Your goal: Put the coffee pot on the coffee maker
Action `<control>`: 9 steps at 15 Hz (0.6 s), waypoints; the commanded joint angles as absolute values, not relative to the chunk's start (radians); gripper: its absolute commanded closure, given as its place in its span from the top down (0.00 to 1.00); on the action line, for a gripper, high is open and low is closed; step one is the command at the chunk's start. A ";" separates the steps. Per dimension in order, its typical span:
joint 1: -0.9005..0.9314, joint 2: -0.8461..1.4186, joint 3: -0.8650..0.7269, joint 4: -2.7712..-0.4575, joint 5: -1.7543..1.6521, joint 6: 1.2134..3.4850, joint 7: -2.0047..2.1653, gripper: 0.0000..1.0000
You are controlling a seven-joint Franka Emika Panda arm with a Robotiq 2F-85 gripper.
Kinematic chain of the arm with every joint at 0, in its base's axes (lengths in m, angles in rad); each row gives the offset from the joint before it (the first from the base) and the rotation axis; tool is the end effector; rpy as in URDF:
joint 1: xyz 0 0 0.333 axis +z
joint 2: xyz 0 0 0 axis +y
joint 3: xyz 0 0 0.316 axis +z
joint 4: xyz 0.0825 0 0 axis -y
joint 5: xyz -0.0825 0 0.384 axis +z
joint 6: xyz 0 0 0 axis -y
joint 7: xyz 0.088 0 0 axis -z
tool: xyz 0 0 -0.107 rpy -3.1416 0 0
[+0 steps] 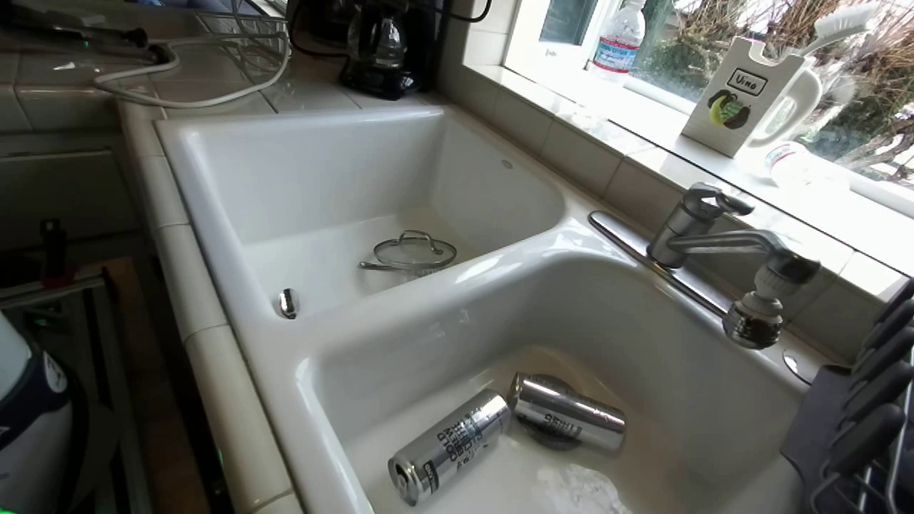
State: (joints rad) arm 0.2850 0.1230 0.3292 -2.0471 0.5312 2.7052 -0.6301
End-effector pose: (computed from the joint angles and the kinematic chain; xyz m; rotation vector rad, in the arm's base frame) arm 0.5128 0.3332 0.4401 -2.4561 -1.0488 -0.7204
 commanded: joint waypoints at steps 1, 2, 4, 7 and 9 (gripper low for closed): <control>0.272 0.174 0.336 -1.985 0.459 2.693 -0.563 0.07; 0.272 0.182 0.336 -1.976 0.438 2.692 -0.547 0.07; 0.272 0.202 0.333 -1.955 0.388 2.693 -0.507 0.07; 0.270 0.228 0.334 -1.934 0.326 2.707 -0.454 0.07; 0.271 0.240 0.337 -1.926 0.305 2.706 -0.426 0.07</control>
State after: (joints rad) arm 0.2798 0.1906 0.3298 -1.9644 0.3616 2.7051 -0.4848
